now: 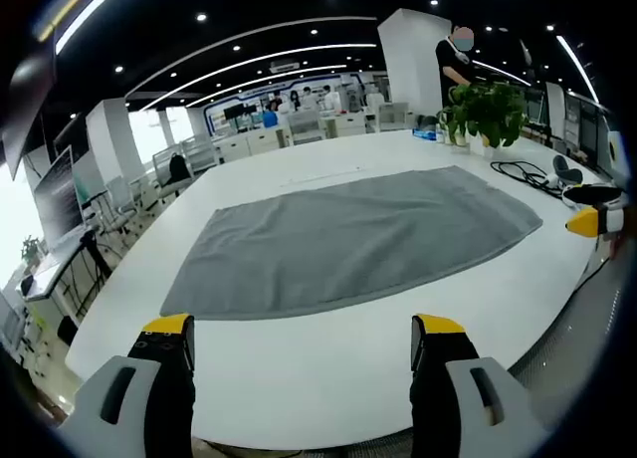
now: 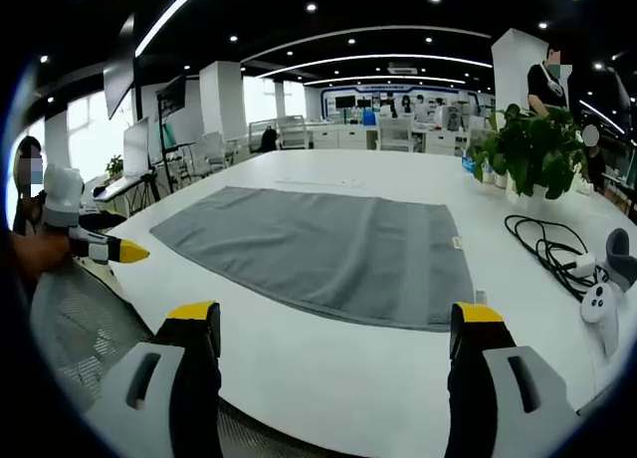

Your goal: Fold the towel on the table until its edges align and the towel forms a compact rectangular stack.

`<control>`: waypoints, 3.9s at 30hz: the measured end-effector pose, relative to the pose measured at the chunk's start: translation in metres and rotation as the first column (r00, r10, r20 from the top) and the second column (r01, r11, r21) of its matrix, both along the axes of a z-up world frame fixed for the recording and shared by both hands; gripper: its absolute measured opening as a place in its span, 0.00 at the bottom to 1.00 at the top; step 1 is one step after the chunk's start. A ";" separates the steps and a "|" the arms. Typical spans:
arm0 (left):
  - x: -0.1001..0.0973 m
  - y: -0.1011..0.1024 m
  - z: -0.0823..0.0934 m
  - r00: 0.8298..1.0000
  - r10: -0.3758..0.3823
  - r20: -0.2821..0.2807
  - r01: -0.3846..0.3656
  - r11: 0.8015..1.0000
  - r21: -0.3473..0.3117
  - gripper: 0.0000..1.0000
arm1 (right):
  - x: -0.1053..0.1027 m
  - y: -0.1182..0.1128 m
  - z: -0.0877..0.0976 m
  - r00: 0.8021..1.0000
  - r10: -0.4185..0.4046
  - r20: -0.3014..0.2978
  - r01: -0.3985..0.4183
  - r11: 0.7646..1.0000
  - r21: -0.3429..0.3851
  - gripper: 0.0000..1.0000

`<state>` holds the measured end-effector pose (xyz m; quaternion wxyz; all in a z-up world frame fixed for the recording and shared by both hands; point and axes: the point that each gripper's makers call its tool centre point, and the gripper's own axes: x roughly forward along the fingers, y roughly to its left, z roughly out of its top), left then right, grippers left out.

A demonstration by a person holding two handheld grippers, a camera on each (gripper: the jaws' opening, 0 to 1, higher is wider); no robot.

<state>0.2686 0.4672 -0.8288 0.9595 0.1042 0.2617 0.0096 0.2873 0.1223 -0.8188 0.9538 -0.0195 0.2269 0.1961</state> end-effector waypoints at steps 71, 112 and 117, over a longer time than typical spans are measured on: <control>0.008 -0.034 0.035 0.987 -0.160 0.029 0.161 0.987 -0.017 0.90 | -0.003 -0.027 0.015 1.000 0.013 -0.009 -0.014 0.999 -0.035 0.91; 0.030 -0.149 0.086 0.872 -0.484 0.069 0.488 0.872 -0.050 0.84 | 0.016 -0.096 0.059 0.999 -0.038 0.033 0.040 0.997 -0.065 0.84; 0.029 -0.170 0.085 0.856 -0.513 0.059 0.516 0.854 -0.066 0.84 | 0.023 -0.109 0.071 0.998 -0.013 0.057 0.018 0.996 -0.082 0.82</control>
